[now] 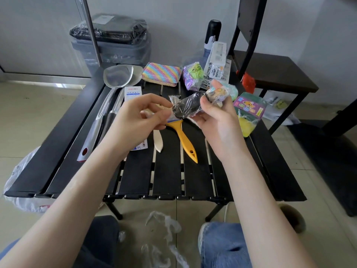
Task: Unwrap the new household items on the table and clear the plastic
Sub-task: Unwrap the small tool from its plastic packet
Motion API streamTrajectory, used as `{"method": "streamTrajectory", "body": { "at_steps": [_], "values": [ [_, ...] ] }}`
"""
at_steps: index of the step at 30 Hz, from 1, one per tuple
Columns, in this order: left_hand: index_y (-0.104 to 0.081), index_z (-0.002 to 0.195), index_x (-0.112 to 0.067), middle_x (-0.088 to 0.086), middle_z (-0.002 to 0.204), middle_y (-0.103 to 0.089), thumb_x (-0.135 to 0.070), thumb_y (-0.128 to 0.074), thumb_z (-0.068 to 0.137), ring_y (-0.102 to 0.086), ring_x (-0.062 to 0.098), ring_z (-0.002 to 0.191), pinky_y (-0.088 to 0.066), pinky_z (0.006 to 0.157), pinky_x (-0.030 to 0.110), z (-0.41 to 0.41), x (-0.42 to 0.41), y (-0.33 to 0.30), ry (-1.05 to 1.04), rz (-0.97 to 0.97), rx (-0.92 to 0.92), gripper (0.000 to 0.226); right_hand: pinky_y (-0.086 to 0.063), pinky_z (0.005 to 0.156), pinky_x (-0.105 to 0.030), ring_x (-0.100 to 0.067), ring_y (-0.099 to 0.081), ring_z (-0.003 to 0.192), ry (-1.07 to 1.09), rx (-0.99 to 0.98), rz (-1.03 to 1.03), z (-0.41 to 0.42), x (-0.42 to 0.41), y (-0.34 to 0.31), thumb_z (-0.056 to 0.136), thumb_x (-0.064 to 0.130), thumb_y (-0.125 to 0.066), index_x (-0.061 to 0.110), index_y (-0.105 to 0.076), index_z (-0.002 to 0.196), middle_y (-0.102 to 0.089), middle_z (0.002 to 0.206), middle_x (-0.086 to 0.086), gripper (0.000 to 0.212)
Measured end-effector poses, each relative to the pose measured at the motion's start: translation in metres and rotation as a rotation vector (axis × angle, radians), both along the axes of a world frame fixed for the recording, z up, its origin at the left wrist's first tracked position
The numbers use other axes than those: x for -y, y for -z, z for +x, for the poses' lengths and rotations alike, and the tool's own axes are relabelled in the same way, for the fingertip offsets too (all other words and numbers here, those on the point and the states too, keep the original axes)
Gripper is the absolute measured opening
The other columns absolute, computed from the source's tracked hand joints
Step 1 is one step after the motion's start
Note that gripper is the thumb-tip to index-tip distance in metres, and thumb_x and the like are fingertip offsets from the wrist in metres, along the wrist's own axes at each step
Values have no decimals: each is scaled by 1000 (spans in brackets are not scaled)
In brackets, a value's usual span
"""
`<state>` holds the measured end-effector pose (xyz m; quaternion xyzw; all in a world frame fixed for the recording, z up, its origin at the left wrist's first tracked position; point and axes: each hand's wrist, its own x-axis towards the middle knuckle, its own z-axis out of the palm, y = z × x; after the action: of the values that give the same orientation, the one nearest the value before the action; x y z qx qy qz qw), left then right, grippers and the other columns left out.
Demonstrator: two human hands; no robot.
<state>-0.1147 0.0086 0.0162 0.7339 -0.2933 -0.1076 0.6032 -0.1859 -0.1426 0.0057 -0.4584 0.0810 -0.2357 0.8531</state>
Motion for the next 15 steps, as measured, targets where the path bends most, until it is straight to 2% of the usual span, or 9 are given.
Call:
{"method": "streamTrajectory", "body": {
  "at_steps": [2, 4, 6, 8, 10, 12, 13, 15],
  "values": [
    [-68, 96, -19, -6, 73, -57, -9, -62, 91, -64, 5, 66, -58, 69, 23, 1, 0, 1, -29, 17, 34, 13, -53, 95, -42, -24, -64, 102, 13, 7, 6, 0, 0, 2, 89, -4, -56, 17, -47, 122, -64, 107, -6, 40],
    [-68, 101, -22, -13, 80, -61, -15, -63, 91, -64, 4, 75, -55, 76, 26, 2, 0, 5, -86, 52, 156, 13, -54, 94, -42, -26, -65, 104, 32, 9, -35, 0, 0, 1, 86, 0, -62, 12, -45, 121, -66, 106, -7, 40],
    [-62, 110, -27, -19, 101, -59, -26, -67, 88, -59, -1, 94, -47, 85, 16, 0, 0, 6, -93, 62, 303, 22, -56, 89, -38, -25, -66, 104, 46, 8, -82, -1, 2, -2, 88, 3, -63, 10, -44, 122, -67, 106, -6, 39],
    [-58, 117, -24, -16, 115, -51, -34, -72, 83, -52, 1, 108, -38, 90, 8, -4, 2, 7, -60, 58, 491, 38, -58, 84, -36, -24, -68, 98, 33, -5, -109, -3, 2, -4, 88, 7, -63, 10, -45, 120, -68, 104, -7, 37],
    [-61, 112, -14, -3, 114, -53, -37, -74, 79, -51, 11, 107, -40, 92, 17, -9, 8, 11, -85, 67, 684, 41, -59, 76, -34, -23, -69, 90, 0, -15, -129, -4, -2, -3, 81, 13, -66, 10, -47, 115, -69, 99, -8, 39],
    [-64, 99, -13, 1, 105, -56, -38, -72, 79, -53, 19, 100, -44, 85, 33, -13, 13, 15, -171, 84, 769, 33, -57, 68, -29, -22, -70, 82, -19, -38, -164, -3, -7, -2, 73, 20, -69, 10, -49, 108, -70, 92, -7, 41],
    [-65, 93, -14, 0, 100, -57, -36, -71, 80, -53, 19, 96, -45, 81, 36, -13, 14, 16, -210, 83, 780, 27, -56, 66, -27, -21, -69, 80, -24, -45, -180, -2, -9, -2, 71, 22, -70, 10, -50, 106, -70, 90, -7, 42],
    [-67, 84, -14, 0, 93, -57, -31, -71, 82, -53, 14, 89, -45, 76, 32, -11, 15, 16, -243, 67, 752, 18, -57, 67, -29, -20, -69, 80, -33, -42, -211, -1, -10, -2, 70, 23, -70, 9, -53, 103, -69, 88, -8, 39]
  ]
}}
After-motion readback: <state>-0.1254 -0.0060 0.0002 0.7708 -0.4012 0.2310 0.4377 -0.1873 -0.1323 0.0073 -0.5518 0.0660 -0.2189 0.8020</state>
